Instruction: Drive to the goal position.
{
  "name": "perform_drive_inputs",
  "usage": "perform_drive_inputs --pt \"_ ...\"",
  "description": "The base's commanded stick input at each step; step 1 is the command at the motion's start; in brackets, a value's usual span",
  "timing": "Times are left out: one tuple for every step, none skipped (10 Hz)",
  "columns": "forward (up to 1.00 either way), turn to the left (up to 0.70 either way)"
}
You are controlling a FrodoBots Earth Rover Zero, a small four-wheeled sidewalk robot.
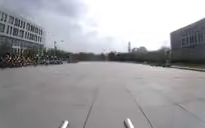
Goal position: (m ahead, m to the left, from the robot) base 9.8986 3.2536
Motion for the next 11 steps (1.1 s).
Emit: perform_drive_inputs --pt "0.7 0.0" --pt "0.7 0.0" --pt "0.7 0.0" --pt "0.7 0.0" --pt "0.7 0.0" --pt "0.7 0.0" --pt "0.7 0.0" --pt "0.7 0.0" --pt "0.7 0.0" --pt "0.7 0.0" --pt "0.7 0.0"
